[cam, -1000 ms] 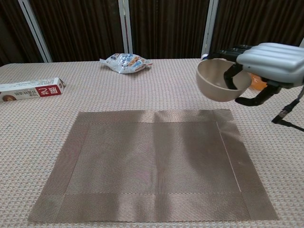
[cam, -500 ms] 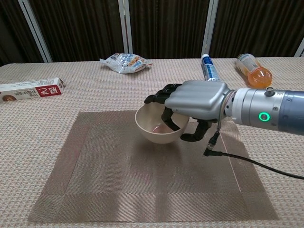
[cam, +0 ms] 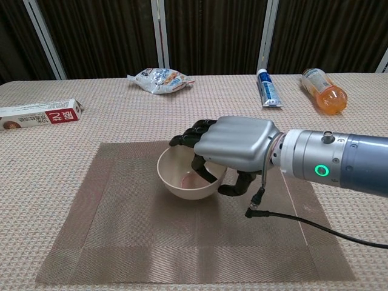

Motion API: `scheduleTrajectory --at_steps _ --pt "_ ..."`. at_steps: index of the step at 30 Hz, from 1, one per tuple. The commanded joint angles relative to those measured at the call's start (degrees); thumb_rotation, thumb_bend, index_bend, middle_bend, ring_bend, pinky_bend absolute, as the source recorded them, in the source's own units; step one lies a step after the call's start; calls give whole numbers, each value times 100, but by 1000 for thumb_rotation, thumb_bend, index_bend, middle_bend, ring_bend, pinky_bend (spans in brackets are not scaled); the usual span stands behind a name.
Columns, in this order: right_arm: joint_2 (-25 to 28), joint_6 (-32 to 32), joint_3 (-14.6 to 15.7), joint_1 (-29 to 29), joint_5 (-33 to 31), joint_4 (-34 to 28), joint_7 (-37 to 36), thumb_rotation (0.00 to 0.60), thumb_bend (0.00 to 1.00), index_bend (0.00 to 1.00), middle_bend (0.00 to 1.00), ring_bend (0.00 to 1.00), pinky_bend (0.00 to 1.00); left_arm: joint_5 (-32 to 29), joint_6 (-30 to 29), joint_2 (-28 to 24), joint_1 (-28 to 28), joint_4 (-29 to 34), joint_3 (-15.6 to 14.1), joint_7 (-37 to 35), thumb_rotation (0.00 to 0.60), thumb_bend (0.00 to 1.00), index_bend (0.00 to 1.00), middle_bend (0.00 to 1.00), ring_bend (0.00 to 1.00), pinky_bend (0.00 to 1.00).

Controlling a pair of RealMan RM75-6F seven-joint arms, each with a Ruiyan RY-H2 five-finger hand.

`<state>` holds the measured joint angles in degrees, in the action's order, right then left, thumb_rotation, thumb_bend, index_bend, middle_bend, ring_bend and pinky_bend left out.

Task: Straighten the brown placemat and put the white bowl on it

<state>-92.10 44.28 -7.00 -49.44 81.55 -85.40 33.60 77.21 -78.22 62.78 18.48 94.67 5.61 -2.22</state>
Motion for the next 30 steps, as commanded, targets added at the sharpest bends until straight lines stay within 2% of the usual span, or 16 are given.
scheduleTrajectory --at_steps 1,5,10,18,23,26,30 --pt "73 103 29 30 10 -148 -2 600 0 0 0 0 0 2 15 -3 -6 0 10 -9 600 0 0 0 0 0" --pt "179 267 43 79 64 -271 76 600 0 0 0 0 0 21 34 -3 -5 -6 22 -18 600 0 0 0 0 0" --pt "574 625 132 275 207 -672 130 600 0 0 0 0 0 89 20 -7 -18 18 24 -20 600 0 0 0 0 0" --pt "1769 1751 471 1019 683 -1332 -82 600 0 0 0 0 0 192 -283 -49 -180 81 30 259 600 0 0 0 0 0" --pt "2532 2990 734 1815 1077 -1074 -854 600 0 0 0 0 0 178 -692 5 -361 189 46 1024 600 0 0 0 0 0" --pt "2671 3601 743 2270 938 -830 -1433 600 0 0 0 0 0 243 -799 -26 -484 354 -66 1289 600 0 0 0 0 0" --pt "2642 4259 713 2866 558 -477 -2260 600 0 0 0 0 0 394 -946 -14 -665 441 -227 1302 600 0 0 0 0 0"
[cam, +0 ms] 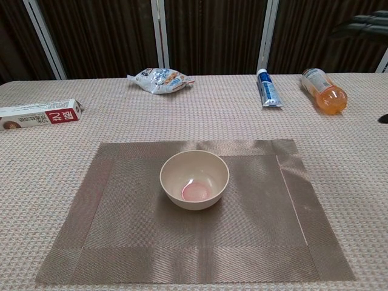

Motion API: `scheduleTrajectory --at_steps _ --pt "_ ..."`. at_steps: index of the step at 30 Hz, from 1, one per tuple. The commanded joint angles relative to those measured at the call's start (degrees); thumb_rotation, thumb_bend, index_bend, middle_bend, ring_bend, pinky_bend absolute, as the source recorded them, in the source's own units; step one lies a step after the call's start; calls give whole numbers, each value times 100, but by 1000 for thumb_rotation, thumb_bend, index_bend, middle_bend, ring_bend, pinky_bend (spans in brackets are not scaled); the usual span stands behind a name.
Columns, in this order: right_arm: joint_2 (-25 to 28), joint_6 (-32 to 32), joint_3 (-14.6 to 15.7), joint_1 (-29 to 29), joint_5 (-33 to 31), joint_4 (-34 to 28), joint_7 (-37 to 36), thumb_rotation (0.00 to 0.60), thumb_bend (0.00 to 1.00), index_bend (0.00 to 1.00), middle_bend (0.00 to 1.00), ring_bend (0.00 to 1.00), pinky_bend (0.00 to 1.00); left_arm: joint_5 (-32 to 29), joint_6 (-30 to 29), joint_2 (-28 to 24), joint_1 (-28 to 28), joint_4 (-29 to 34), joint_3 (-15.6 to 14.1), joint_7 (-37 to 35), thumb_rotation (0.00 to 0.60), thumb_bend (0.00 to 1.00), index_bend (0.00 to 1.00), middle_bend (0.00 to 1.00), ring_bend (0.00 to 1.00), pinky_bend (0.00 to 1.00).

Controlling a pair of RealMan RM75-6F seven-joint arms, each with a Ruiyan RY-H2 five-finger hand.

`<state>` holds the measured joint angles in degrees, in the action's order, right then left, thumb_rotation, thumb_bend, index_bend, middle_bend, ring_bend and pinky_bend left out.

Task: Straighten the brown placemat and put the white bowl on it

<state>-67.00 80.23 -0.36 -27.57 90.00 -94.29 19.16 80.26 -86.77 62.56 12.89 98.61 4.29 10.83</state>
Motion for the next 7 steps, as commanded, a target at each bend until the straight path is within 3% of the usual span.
scheduleTrajectory --at_steps 1,7 --pt "100 798 51 794 -313 542 -984 600 0 0 0 0 0 137 -135 15 -153 45 -135 -18 600 0 0 0 0 0" --pt "-186 1318 60 1282 -304 1490 -1675 600 0 0 0 0 0 424 -374 71 -398 -96 -316 -158 600 0 0 0 0 0"
